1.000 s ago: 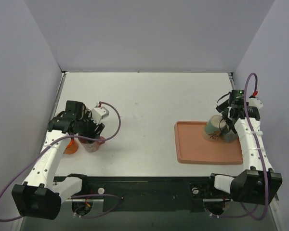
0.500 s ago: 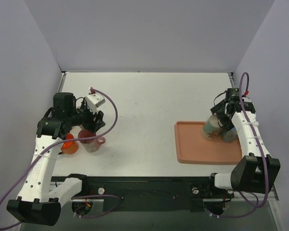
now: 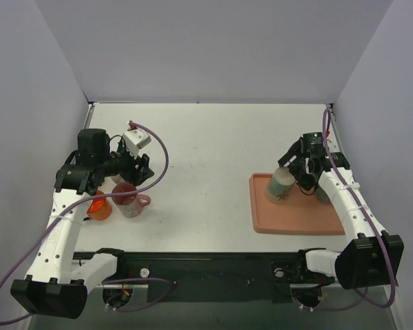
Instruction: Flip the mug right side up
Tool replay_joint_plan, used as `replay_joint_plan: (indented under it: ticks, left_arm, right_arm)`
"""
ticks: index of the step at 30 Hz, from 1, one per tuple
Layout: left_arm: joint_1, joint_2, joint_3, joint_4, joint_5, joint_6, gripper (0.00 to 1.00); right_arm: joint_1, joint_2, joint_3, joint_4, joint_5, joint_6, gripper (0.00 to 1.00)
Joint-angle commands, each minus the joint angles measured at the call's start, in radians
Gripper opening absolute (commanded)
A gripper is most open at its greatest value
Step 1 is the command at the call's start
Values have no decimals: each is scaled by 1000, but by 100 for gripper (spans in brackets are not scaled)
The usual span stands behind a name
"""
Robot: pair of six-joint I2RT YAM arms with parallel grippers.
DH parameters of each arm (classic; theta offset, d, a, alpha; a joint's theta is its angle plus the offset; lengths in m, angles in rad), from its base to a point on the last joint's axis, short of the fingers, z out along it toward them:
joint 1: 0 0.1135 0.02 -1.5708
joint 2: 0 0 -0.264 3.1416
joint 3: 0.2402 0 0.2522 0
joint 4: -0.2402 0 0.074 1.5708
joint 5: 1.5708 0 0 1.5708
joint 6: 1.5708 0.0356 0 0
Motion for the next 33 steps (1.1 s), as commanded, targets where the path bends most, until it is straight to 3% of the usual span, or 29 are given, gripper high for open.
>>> replay_joint_plan:
  ticks: [1,6,13,30,33]
  left_arm:
    - [-7,-3,19,53,50,-13,67]
    - [-10,-4,14,53,56,-13,67]
    - [-18,-4,10,65,54,-26,67]
    - [-33,-20,10,84,43,-36,67]
    - [-37,-18,8,88,47,-39,67]
  right_arm:
    - [-50,-13,45,-104,-6,-30,80]
    - [-180,51,116,-121,-101,-81,96]
    - [-166,241,185,-104,-183,-90,95]
    - [-142,410,122,-3,-215,-52,54]
    - [-142,410,98,14,-230,-55,35]
